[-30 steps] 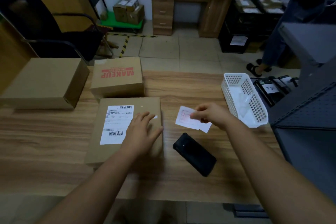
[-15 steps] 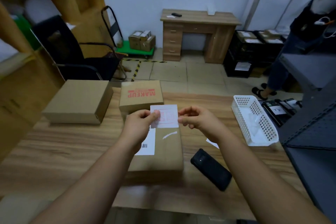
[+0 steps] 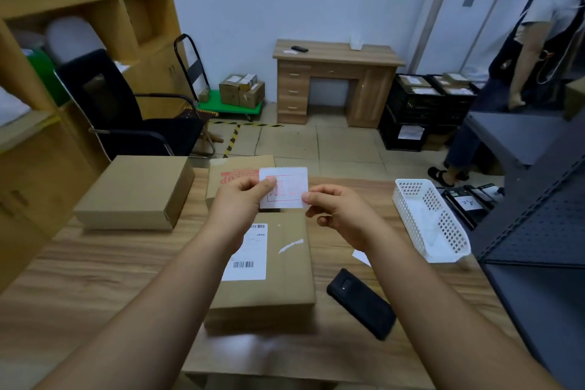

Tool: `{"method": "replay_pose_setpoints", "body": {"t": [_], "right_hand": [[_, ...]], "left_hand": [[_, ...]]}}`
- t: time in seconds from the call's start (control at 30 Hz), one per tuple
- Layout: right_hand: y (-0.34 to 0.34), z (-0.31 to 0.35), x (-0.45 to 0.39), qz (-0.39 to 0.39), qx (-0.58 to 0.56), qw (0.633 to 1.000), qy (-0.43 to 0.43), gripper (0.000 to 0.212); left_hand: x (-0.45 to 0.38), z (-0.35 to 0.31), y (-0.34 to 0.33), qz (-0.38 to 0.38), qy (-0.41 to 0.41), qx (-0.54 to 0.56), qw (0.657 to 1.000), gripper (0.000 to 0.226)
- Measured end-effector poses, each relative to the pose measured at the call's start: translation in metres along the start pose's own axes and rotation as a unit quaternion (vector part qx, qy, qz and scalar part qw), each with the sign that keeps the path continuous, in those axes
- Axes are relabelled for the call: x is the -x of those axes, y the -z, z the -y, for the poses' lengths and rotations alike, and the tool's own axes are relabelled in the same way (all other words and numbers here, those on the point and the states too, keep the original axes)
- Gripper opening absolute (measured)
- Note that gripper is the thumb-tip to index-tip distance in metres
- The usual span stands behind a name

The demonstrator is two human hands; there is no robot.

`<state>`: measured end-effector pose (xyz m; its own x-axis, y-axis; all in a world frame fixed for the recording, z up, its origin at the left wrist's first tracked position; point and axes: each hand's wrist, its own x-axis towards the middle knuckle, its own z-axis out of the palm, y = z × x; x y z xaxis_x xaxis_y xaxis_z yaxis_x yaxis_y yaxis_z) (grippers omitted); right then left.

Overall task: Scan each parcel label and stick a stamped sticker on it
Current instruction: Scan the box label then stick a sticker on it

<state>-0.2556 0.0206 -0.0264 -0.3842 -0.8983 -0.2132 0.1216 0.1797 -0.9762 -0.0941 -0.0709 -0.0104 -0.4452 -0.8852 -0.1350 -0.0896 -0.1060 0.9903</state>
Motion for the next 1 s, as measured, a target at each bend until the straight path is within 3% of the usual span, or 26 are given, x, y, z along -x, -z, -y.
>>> {"method": "replay_pose_setpoints", "body": {"t": [0.07, 0.13, 0.23, 0.33, 0.4, 0.6, 0.67, 0.73, 0.87, 1.0], "right_hand": [[0.002, 0.002, 0.001, -0.02, -0.013, 1.0, 0.004, 0.003], [0.006, 0.003, 0.001, -0.038, -0.024, 0.999, 0.013, 0.008], [0.01, 0.004, 0.003, -0.041, -0.024, 0.999, 0.019, 0.008], [0.013, 0.007, 0.008, -0.031, -0.026, 0.999, 0.03, 0.008], [0.017, 0.01, 0.009, -0.023, -0.026, 0.998, 0.05, 0.008], [0.022, 0.016, 0.011, 0.053, -0.114, 0.989, 0.083, 0.005], [0.022, 0.018, 0.011, 0.074, -0.157, 0.982, 0.069, 0.021], [0.022, 0.022, 0.011, 0.086, -0.167, 0.981, 0.055, 0.034], [0.022, 0.029, 0.009, 0.029, -0.119, 0.991, 0.059, 0.005], [0.023, 0.029, 0.004, -0.02, -0.129, 0.991, 0.011, 0.006]], "left_hand": [[0.003, -0.003, -0.004, -0.011, -0.017, -0.026, 0.999, 0.016], [0.004, -0.003, -0.007, -0.058, -0.09, -0.121, 0.987, 0.019], [0.006, -0.001, -0.011, -0.104, -0.27, -0.259, 0.921, 0.026], [0.007, 0.003, -0.017, -0.1, -0.383, -0.326, 0.858, 0.024], [0.007, 0.002, -0.022, -0.088, -0.397, -0.352, 0.843, 0.029], [0.004, 0.001, -0.03, -0.06, -0.394, -0.358, 0.844, 0.045], [0.003, 0.0, -0.032, -0.041, -0.396, -0.339, 0.853, 0.042], [0.001, 0.001, -0.032, -0.028, -0.424, -0.343, 0.838, 0.037], [-0.01, 0.006, -0.026, -0.012, -0.483, -0.388, 0.785, 0.024], [-0.013, 0.005, -0.023, -0.043, -0.46, -0.421, 0.781, 0.019]]}}
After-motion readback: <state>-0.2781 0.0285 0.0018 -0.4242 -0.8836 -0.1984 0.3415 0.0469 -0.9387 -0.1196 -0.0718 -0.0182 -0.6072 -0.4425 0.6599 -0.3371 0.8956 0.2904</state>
